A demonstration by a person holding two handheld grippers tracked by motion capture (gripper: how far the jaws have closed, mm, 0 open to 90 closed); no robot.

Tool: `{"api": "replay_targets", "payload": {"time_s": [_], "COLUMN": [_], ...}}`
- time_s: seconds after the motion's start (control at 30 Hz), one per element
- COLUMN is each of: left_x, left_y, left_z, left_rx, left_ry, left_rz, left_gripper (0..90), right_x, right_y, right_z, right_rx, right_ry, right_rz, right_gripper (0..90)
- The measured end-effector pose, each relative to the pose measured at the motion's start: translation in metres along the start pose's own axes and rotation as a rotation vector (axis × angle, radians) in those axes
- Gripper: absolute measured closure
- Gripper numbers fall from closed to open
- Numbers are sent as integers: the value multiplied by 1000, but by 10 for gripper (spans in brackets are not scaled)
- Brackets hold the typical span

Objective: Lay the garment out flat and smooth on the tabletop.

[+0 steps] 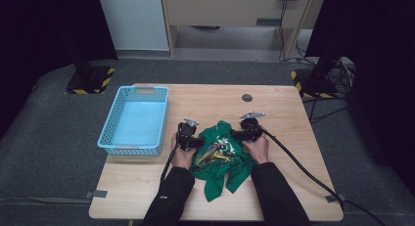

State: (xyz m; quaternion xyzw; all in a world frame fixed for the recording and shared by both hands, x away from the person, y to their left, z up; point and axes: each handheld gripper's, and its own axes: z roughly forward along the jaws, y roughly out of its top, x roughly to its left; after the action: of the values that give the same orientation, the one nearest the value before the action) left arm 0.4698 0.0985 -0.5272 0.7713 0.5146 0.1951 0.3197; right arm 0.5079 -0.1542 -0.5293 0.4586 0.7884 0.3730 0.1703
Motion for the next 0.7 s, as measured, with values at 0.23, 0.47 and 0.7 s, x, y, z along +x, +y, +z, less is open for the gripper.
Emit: {"api": "replay_targets", "payload": {"time_s": [0.23, 0.47, 0.7], "left_x": [-1, -10, -5], "left_y": [1, -1, 1], "left_z": [0, -1, 0], "left_rx": [-7, -23, -17], "left_ry": [-8, -17, -62], "left_rz": [17, 60, 48], "left_gripper": [475, 676, 865], "right_x": [3, 9, 10], "right_y": [-2, -4, -3], "right_z": [4, 3, 0], "right_rx": [14, 6, 32], "right_ry": [-13, 0, 17], "right_rz": [-23, -64, -92], "right_gripper": [444, 680, 858]}}
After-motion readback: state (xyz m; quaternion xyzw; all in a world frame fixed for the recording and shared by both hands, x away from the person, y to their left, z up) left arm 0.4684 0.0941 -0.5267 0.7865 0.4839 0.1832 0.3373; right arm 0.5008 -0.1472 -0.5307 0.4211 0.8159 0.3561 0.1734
